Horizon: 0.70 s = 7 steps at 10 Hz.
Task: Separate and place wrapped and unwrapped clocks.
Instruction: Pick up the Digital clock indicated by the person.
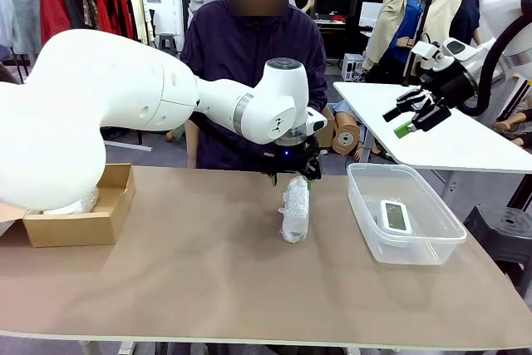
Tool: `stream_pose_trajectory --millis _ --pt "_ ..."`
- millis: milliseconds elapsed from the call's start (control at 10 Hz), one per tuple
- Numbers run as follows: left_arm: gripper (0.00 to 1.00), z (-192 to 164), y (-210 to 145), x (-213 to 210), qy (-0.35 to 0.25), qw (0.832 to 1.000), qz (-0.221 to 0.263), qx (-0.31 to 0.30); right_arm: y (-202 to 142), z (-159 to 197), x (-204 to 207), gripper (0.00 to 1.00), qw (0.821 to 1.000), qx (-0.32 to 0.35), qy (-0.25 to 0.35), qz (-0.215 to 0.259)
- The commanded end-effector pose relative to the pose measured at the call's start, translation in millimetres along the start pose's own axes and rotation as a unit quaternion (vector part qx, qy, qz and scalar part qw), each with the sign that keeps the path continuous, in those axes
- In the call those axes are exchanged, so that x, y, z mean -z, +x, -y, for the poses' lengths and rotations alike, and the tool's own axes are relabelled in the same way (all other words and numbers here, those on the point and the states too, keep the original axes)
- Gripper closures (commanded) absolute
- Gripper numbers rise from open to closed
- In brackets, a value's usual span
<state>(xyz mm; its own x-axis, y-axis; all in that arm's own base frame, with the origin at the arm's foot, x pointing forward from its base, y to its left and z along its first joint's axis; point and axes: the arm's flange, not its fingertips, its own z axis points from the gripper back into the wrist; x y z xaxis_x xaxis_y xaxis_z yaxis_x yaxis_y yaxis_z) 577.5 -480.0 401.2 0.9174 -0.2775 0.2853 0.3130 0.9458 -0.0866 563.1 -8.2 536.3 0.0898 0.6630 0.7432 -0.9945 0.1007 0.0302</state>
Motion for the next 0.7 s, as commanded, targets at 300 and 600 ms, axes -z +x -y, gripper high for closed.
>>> stream_pose_trajectory --millis 300,600 --pt "0.00 10.7 8.4 11.2 0.013 1.000 -0.004 -0.008 -1.8 -3.6 1.4 0.00 1.000 -0.011 -0.005 -0.009" --pt "0.00 18.5 19.1 25.2 0.008 0.999 -0.012 -0.032 -1.8 -3.6 1.4 0.00 1.000 -0.011 -0.005 -0.009"
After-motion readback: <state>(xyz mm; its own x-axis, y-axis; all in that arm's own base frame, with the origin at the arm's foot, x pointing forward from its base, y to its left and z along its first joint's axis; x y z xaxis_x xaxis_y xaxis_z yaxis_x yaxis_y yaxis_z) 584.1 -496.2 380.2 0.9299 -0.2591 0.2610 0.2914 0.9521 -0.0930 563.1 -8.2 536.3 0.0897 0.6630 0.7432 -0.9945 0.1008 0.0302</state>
